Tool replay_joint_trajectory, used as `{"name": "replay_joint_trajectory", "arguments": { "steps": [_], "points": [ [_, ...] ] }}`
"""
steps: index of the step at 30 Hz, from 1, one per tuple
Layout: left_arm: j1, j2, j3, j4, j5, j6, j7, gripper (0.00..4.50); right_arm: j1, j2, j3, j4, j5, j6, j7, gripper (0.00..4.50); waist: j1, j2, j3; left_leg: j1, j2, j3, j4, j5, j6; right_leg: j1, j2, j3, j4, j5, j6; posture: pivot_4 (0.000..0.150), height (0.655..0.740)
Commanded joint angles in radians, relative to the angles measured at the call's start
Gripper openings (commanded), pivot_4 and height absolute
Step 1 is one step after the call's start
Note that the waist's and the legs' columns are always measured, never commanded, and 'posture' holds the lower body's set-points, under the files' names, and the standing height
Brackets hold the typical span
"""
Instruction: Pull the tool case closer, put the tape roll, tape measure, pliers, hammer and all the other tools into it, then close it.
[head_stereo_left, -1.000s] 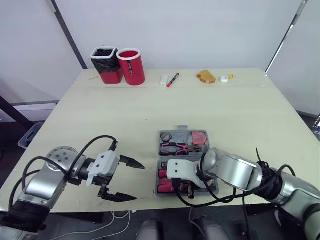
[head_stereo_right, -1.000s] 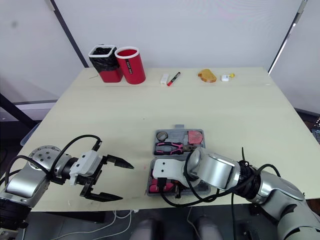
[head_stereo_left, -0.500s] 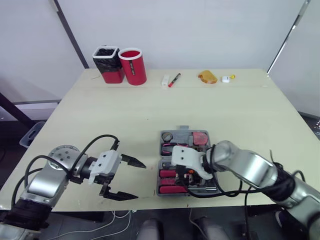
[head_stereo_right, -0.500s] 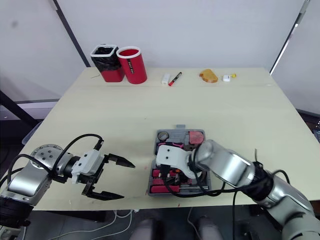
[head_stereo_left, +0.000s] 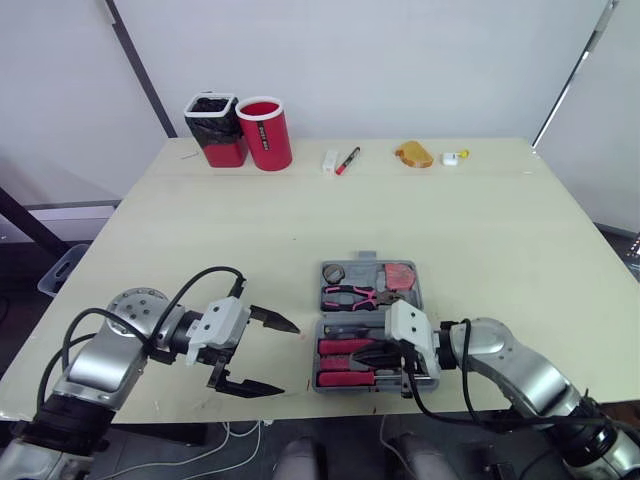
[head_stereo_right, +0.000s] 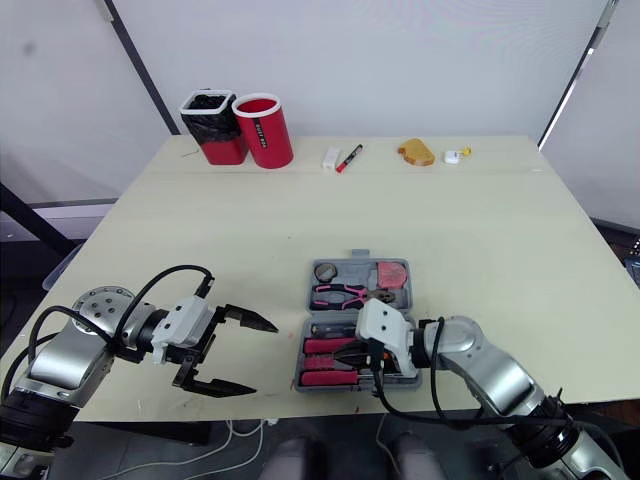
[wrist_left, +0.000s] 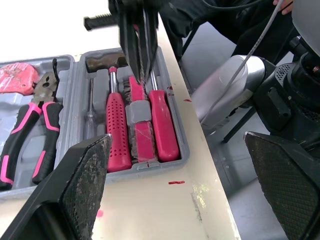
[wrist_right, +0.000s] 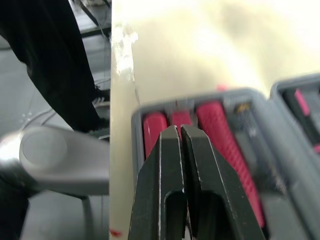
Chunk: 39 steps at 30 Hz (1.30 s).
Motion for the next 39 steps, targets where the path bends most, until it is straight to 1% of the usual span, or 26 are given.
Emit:
{"name": "replay_joint_trajectory", "arguments": {
  "steps": [1, 9, 11, 15, 18, 19, 21, 23, 27, 33, 35, 37, 38, 39],
  "points": [
    [-0.017, -0.001, 0.007, 0.008, -0.006, -0.021, -0.039, 4.50, 0.015, 0.016, 0.011, 0.051, -0.037, -0.095, 0.030, 0.11, 0.000, 0.000, 0.000, 0.000, 0.000, 0.000, 0.000, 0.000, 0.000, 0.000, 0.000, 0.000, 0.000, 0.000, 0.000, 0.150, 0.7400],
    [-0.026, -0.002, 0.003, 0.041, 0.002, -0.044, -0.041, 4.50, 0.048, 0.034, 0.028, 0.198, -0.122, -0.159, 0.040, 0.11, 0.000, 0.000, 0.000, 0.001, 0.000, 0.000, 0.000, 0.000, 0.000, 0.000, 0.000, 0.000, 0.000, 0.000, 0.000, 0.150, 0.7400],
    [-0.027, -0.002, 0.003, 0.047, 0.003, -0.048, -0.038, 4.50, 0.055, 0.039, 0.020, 0.200, -0.124, -0.171, 0.041, 0.11, 0.000, 0.000, 0.000, 0.002, 0.000, 0.000, 0.000, 0.000, 0.000, 0.001, 0.000, 0.000, 0.000, 0.000, 0.000, 0.150, 0.7400],
    [-0.011, -0.007, 0.007, 0.053, -0.002, -0.052, -0.028, 4.50, 0.079, 0.055, -0.036, 0.124, -0.074, -0.188, 0.035, 0.11, 0.001, 0.000, 0.000, 0.002, 0.000, 0.000, 0.000, 0.000, 0.000, 0.002, 0.000, 0.000, 0.000, 0.000, 0.000, 0.150, 0.7400],
    [0.013, -0.027, 0.040, 0.056, -0.020, -0.021, 0.031, 4.50, 0.118, 0.058, -0.125, 0.040, -0.020, -0.183, -0.002, 0.11, 0.003, 0.000, 0.000, 0.002, 0.000, 0.000, 0.000, 0.000, 0.000, 0.002, 0.000, 0.000, 0.000, 0.000, 0.000, 0.150, 0.7400],
    [0.027, -0.045, 0.070, 0.056, -0.028, 0.004, 0.090, 4.50, 0.141, 0.059, -0.169, 0.015, -0.005, -0.198, -0.025, 0.11, 0.003, 0.000, 0.000, 0.001, 0.000, 0.000, 0.000, 0.000, 0.000, 0.002, 0.000, 0.000, 0.000, 0.000, 0.000, 0.150, 0.7400],
    [0.047, -0.079, 0.116, 0.056, -0.056, 0.046, 0.161, 4.50, 0.178, 0.059, -0.238, -0.014, 0.016, -0.209, -0.062, 0.11, 0.003, 0.000, 0.000, 0.001, 0.000, 0.000, 0.001, 0.000, 0.000, 0.002, 0.000, 0.000, 0.000, 0.000, 0.000, 0.150, 0.7400],
    [0.063, -0.101, 0.145, 0.051, -0.082, 0.075, 0.185, 4.50, 0.204, 0.059, -0.280, -0.030, 0.026, -0.202, -0.087, 0.11, 0.003, -0.001, -0.001, 0.001, 0.000, -0.001, 0.001, 0.000, 0.000, 0.002, 0.000, 0.000, 0.001, 0.000, 0.000, 0.150, 0.7400],
    [0.116, -0.142, 0.201, 0.064, -0.068, 0.103, 0.296, 4.50, 0.322, 0.035, -0.447, -0.067, 0.057, -0.232, -0.149, 0.11, 0.006, 0.001, -0.001, 0.001, 0.000, -0.001, 0.001, 0.000, 0.000, 0.002, 0.000, 0.000, 0.001, 0.000, 0.000, 0.150, 0.7400],
    [0.072, -0.239, 0.238, 0.212, -0.032, 0.094, 0.440, 4.50, 0.449, 0.026, -0.623, -0.058, 0.114, -0.263, -0.182, 0.11, 0.005, 0.000, -0.001, 0.004, 0.000, -0.002, 0.002, 0.000, 0.000, 0.006, 0.000, 0.000, 0.000, 0.000, 0.000, 0.150, 0.7400],
    [0.050, -0.282, 0.250, 0.265, -0.017, 0.083, 0.508, 4.50, 0.482, 0.037, -0.680, -0.028, 0.121, -0.294, -0.199, 0.11, 0.003, 0.000, -0.001, 0.005, 0.000, -0.002, 0.002, 0.000, 0.000, 0.007, 0.000, 0.000, 0.001, 0.000, 0.000, 0.150, 0.7400],
    [0.041, -0.308, 0.255, 0.302, 0.001, 0.072, 0.546, 4.50, 0.517, 0.045, -0.727, 0.000, 0.133, -0.325, -0.201, 0.11, 0.003, 0.000, -0.001, 0.005, 0.000, -0.002, 0.002, 0.000, 0.000, 0.007, 0.001, 0.000, 0.001, 0.000, 0.000, 0.150, 0.7400],
    [0.041, -0.315, 0.258, 0.317, 0.009, 0.064, 0.556, 4.50, 0.533, 0.053, -0.751, 0.015, 0.143, -0.341, -0.203, 0.60, 0.003, 0.000, -0.002, 0.005, 0.000, -0.002, 0.002, 0.000, 0.000, 0.007, 0.001, 0.000, 0.000, 0.000, 0.000, 0.150, 0.7400],
    [0.041, -0.322, 0.265, 0.335, 0.013, 0.060, 0.569, 4.50, 0.551, 0.062, -0.785, 0.029, 0.160, -0.357, -0.205, 0.68, 0.003, 0.000, -0.002, 0.005, 0.000, -0.002, 0.002, 0.000, 0.000, 0.007, 0.001, 0.000, 0.000, 0.000, 0.000, 0.150, 0.7400]
  ]
}}
